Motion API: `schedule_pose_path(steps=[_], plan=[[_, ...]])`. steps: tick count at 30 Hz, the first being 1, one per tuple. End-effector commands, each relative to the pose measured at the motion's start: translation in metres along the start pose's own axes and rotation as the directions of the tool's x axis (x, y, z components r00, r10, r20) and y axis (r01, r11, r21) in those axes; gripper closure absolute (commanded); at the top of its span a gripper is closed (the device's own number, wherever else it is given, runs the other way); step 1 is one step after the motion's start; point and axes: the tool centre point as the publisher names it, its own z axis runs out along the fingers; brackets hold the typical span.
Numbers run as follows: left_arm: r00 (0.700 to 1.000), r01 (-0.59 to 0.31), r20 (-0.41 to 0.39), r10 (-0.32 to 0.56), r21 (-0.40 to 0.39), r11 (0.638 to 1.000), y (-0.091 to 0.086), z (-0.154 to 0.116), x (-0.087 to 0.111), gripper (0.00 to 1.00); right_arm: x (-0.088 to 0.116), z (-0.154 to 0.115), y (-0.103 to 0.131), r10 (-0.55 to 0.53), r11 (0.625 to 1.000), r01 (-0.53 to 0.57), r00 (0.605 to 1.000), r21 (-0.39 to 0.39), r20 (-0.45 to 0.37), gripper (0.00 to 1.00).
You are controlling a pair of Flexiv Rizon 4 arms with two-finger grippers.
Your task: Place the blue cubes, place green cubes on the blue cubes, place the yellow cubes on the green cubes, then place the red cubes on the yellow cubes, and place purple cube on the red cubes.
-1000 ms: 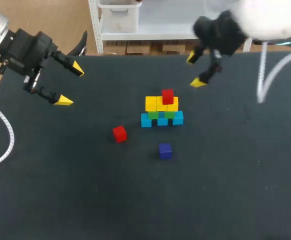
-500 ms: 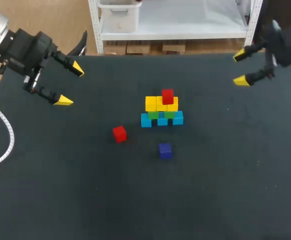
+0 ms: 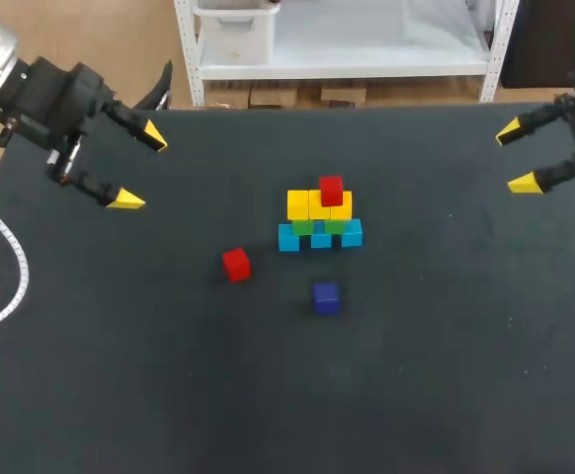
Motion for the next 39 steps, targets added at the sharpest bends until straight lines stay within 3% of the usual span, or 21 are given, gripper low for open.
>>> schedule_pose_path(steps=[1,2,4,6,7,11,14,18,24,28,39], plan=[[0.993,-0.114,0.003,0.114,0.058,0.992,-0.008,0.021,-0.010,0.00,-0.001,0.000,-0.004,0.000,1.000,0.000,1.000,-0.008,0.000,0.00],[0.986,-0.164,0.004,0.165,0.087,0.983,-0.011,0.028,-0.013,0.00,-0.001,0.000,-0.004,0.000,1.000,0.000,1.000,-0.008,0.000,0.00],[0.983,-0.181,0.000,0.182,0.137,0.974,-0.017,0.039,-0.016,0.00,-0.001,0.000,-0.004,0.000,1.000,0.000,1.000,-0.008,0.000,0.00],[0.961,-0.278,0.037,0.276,0.154,0.948,-0.026,0.049,-0.022,0.00,-0.001,0.000,-0.004,0.000,1.000,0.000,1.000,-0.008,0.000,0.00],[0.954,-0.299,0.035,0.298,0.196,0.934,-0.029,0.055,-0.024,0.00,-0.001,0.000,-0.004,0.000,1.000,0.000,1.000,-0.008,0.000,0.00],[0.933,-0.358,0.056,0.355,0.236,0.904,-0.035,0.067,-0.023,0.00,-0.001,0.000,-0.004,0.000,1.000,0.000,1.000,-0.008,0.000,0.00],[0.922,-0.379,0.040,0.385,0.286,0.880,-0.034,0.074,-0.022,0.00,-0.001,0.000,-0.004,0.000,1.000,0.000,1.000,-0.008,0.000,0.00],[0.890,-0.426,0.023,0.456,0.404,0.810,-0.026,0.088,-0.021,0.00,-0.001,0.000,-0.004,0.000,1.000,0.000,1.000,-0.008,0.000,0.00],[0.871,-0.433,-0.009,0.491,0.457,0.777,-0.017,0.108,-0.019,0.00,-0.001,0.000,-0.004,0.000,1.000,0.000,1.000,-0.008,0.000,0.00],[0.849,-0.450,-0.004,0.529,0.521,0.725,-0.018,0.128,-0.015,0.00,-0.001,0.000,-0.004,0.000,1.000,0.000,1.000,-0.008,0.000,0.00],[0.851,-0.432,0.001,0.526,0.570,0.699,-0.025,0.157,0.009,0.00,-0.001,0.000,-0.004,0.000,1.000,0.000,1.000,-0.008,0.000,0.00]])
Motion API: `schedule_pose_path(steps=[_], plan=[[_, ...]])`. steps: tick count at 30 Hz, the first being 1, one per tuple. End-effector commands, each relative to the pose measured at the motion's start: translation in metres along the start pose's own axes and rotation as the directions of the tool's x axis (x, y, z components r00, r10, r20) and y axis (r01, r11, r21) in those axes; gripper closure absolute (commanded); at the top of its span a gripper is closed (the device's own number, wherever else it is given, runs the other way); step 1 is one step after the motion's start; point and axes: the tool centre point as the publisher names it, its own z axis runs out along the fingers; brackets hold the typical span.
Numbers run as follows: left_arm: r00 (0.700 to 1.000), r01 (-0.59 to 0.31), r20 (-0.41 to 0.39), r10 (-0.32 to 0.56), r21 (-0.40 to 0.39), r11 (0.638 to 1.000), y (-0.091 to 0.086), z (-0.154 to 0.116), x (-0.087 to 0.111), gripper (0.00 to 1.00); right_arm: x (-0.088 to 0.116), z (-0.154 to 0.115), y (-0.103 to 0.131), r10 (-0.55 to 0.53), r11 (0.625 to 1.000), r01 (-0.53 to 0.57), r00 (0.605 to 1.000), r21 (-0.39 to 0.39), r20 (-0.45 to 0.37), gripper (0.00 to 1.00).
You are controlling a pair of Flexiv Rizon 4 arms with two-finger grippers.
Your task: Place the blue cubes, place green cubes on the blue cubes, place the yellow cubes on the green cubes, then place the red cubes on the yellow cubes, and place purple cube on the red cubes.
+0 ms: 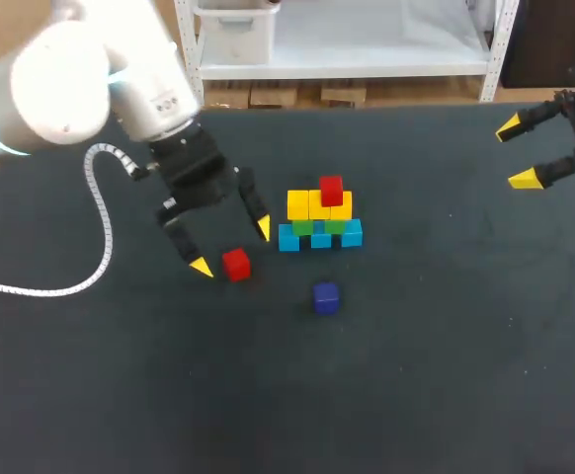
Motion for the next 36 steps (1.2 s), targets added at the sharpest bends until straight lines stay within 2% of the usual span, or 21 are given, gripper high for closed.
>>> schedule_pose_path(steps=[1,9,11,13,18,26,28,29,30,32,34,36], plan=[[1.000,-0.001,0.003,0.000,0.114,0.994,0.004,0.009,0.012,0.00,0.001,0.000,-0.001,-0.001,1.000,0.001,1.000,0.000,0.002,0.00],[1.000,0.004,-0.013,-0.002,0.162,0.987,-0.002,0.018,0.027,0.00,0.001,0.000,-0.001,-0.001,1.000,0.001,1.000,0.000,0.002,0.00],[1.000,0.017,0.005,-0.018,0.132,0.991,-0.001,0.018,0.032,0.00,0.001,0.000,-0.001,-0.001,1.000,0.001,1.000,0.000,0.002,0.00],[1.000,0.000,-0.018,0.003,0.162,0.987,0.000,0.018,0.034,0.00,0.001,0.000,-0.001,-0.001,1.000,0.001,1.000,0.000,0.002,0.00],[1.000,-0.016,-0.015,0.019,0.164,0.986,0.002,0.019,0.040,0.01,0.001,0.000,-0.001,-0.001,1.000,0.001,1.000,0.000,0.002,0.00],[0.999,-0.027,-0.029,0.033,0.182,0.983,0.004,0.020,0.048,0.12,0.001,0.000,-0.001,-0.001,1.000,0.001,1.000,0.000,0.002,0.00],[0.999,-0.026,-0.029,0.032,0.179,0.983,0.004,0.019,0.050,0.17,0.001,0.000,-0.001,-0.001,1.000,0.001,1.000,0.000,0.002,0.00],[0.999,-0.023,-0.027,0.028,0.172,0.985,0.004,0.019,0.051,0.29,0.001,0.000,-0.001,-0.001,1.000,0.001,1.000,0.000,0.002,0.00],[0.999,-0.024,-0.036,0.031,0.180,0.983,0.004,0.019,0.051,0.32,0.001,0.000,-0.001,-0.001,1.000,0.001,1.000,0.000,0.002,0.00],[0.999,-0.025,-0.033,0.031,0.173,0.985,0.004,0.019,0.052,0.51,0.001,0.000,-0.001,-0.001,1.000,0.001,1.000,0.000,0.002,0.00],[0.999,-0.023,-0.034,0.030,0.174,0.985,0.004,0.019,0.052,0.58,0.001,0.000,-0.001,-0.001,1.000,0.001,1.000,0.000,0.002,0.00],[0.999,-0.024,-0.033,0.030,0.173,0.985,0.004,0.019,0.052,0.60,0.001,0.000,-0.001,-0.001,1.000,0.001,1.000,0.000,0.002,0.00]])
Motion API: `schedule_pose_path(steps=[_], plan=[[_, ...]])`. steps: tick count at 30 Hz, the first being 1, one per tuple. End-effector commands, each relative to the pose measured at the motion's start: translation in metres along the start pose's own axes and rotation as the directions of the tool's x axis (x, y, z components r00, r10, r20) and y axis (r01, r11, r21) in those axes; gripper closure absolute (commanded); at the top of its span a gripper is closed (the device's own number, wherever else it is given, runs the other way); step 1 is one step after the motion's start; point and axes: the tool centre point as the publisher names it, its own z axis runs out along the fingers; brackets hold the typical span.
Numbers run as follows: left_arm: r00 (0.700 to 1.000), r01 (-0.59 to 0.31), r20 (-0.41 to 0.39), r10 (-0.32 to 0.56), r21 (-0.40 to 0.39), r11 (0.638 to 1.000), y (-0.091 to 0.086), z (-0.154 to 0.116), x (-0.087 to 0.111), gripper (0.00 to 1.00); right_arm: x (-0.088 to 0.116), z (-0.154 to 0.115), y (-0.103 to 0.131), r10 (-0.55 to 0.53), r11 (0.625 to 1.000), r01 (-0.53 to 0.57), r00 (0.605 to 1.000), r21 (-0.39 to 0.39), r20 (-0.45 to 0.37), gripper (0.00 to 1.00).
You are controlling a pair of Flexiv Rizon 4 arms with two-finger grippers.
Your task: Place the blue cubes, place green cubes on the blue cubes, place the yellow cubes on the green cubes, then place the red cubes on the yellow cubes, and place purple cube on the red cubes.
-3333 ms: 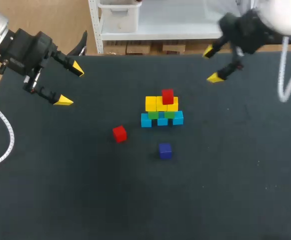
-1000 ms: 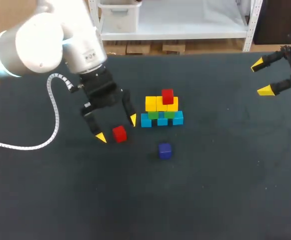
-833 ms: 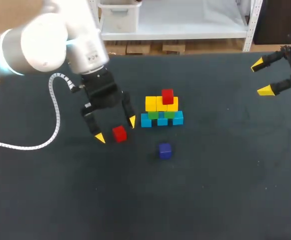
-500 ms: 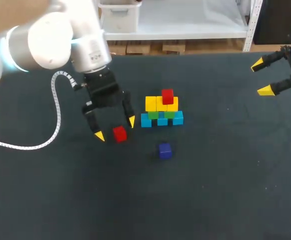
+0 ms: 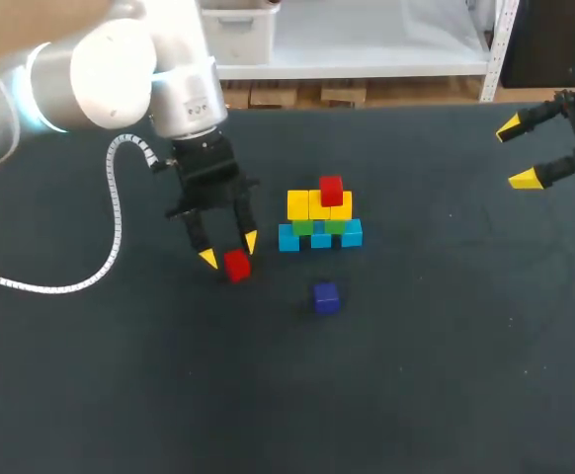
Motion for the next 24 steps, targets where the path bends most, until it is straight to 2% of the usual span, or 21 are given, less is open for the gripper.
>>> schedule_pose_path(steps=[1,3,7,8,10,11,15,19,20,22,24], plan=[[1.000,-0.003,0.003,0.002,0.009,1.000,0.002,-0.001,0.002,0.59,0.000,0.000,0.000,-0.001,1.000,0.001,1.000,0.000,0.001,0.00],[1.000,-0.001,0.004,0.001,0.009,1.000,0.002,0.000,0.001,0.56,0.000,0.000,0.000,-0.001,1.000,0.001,1.000,0.000,0.001,0.00],[1.000,0.005,0.013,-0.005,0.005,1.000,0.002,0.003,-0.004,0.58,0.000,0.000,0.000,-0.001,1.000,0.001,1.000,0.000,0.001,0.00],[1.000,0.009,0.013,-0.009,0.004,1.000,0.001,0.004,-0.005,0.64,0.000,0.000,0.000,-0.001,1.000,0.001,1.000,0.000,0.001,0.00],[0.999,0.031,0.020,-0.031,-0.010,0.999,0.001,0.005,-0.008,0.84,0.000,0.000,0.000,-0.001,1.000,0.001,1.000,0.000,0.001,0.00],[0.999,0.044,0.024,-0.044,-0.017,0.999,0.001,0.005,-0.009,1.00,0.000,0.000,0.000,-0.001,1.000,0.001,1.000,0.000,0.001,0.00],[0.997,0.080,0.028,-0.079,-0.052,0.995,0.001,0.000,-0.018,1.00,0.000,0.000,0.000,-0.001,1.000,0.001,1.000,0.000,0.001,0.00],[0.986,0.164,0.047,-0.159,-0.137,0.977,0.000,-0.020,-0.032,1.00,0.000,0.000,0.000,-0.001,1.000,0.001,1.000,0.000,0.001,0.00],[0.979,0.202,0.061,-0.194,-0.176,0.964,-0.001,-0.029,-0.039,1.00,0.000,0.000,0.000,-0.001,1.000,0.001,1.000,0.000,0.001,0.00],[0.970,0.244,0.067,-0.235,-0.204,0.948,-0.001,-0.040,-0.047,1.00,0.000,0.000,0.000,-0.001,1.000,0.001,1.000,0.000,0.001,0.00],[0.949,0.315,0.088,-0.303,-0.251,0.915,0.000,-0.055,-0.059,1.00,0.000,0.000,0.000,-0.001,1.000,0.001,1.000,0.000,0.001,0.00]])
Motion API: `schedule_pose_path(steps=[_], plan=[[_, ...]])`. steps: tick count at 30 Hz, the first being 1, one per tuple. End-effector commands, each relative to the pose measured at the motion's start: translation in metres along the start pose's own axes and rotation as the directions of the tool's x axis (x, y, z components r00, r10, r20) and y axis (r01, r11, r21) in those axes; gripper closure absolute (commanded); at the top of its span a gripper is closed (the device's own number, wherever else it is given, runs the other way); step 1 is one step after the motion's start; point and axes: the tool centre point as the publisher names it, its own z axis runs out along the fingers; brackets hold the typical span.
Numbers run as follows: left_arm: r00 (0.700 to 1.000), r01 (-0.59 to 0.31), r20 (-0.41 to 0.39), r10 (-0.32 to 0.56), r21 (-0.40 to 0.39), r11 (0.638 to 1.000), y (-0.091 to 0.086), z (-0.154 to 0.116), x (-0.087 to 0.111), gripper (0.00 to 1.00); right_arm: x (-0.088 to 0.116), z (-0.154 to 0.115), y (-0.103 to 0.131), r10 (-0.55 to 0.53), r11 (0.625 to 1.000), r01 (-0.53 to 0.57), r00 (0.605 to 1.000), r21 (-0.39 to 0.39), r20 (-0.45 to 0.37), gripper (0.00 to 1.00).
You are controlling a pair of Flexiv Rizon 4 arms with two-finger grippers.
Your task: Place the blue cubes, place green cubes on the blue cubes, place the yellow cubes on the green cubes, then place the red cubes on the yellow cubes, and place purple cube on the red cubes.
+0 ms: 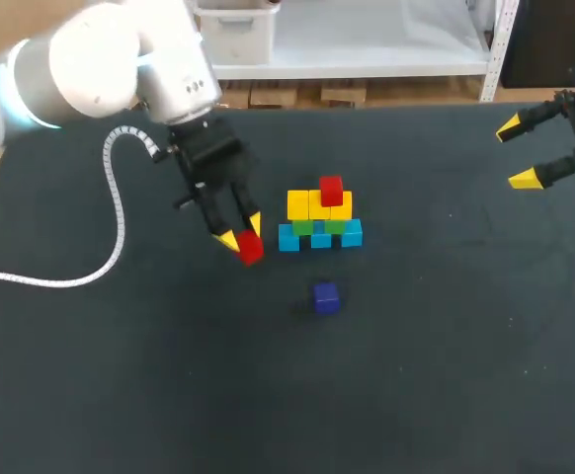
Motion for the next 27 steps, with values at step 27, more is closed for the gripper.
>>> schedule_pose_path(steps=[27], plan=[[0.897,0.414,0.056,-0.439,-0.457,0.787,0.047,-0.074,-0.063,1.00,0.000,0.000,0.000,-0.001,1.000,0.001,1.000,0.000,0.001,0.00]])
